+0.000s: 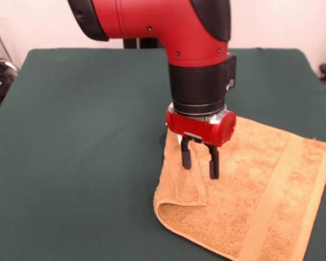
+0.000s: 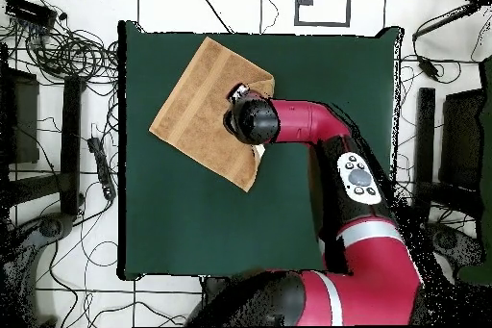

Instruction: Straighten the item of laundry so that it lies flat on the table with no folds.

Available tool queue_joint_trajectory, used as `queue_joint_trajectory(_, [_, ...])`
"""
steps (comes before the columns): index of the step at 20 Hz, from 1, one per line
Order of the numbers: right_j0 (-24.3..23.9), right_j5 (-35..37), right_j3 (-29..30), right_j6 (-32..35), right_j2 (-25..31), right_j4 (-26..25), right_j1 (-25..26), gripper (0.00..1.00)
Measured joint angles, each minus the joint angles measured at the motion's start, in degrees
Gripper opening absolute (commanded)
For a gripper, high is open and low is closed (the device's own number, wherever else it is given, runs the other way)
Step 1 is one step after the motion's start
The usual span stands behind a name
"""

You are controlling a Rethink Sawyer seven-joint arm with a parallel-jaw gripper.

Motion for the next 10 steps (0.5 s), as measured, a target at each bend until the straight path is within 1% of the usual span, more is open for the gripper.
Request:
queue_joint_trajectory(7, [0.8, 0.0, -0.2, 0.0, -0.2, 0.9, 1.4, 1.00])
queue_joint_trajectory(10, [0.7, 0.0, -1.4, 0.0, -0.5, 0.9, 3.3, 1.00])
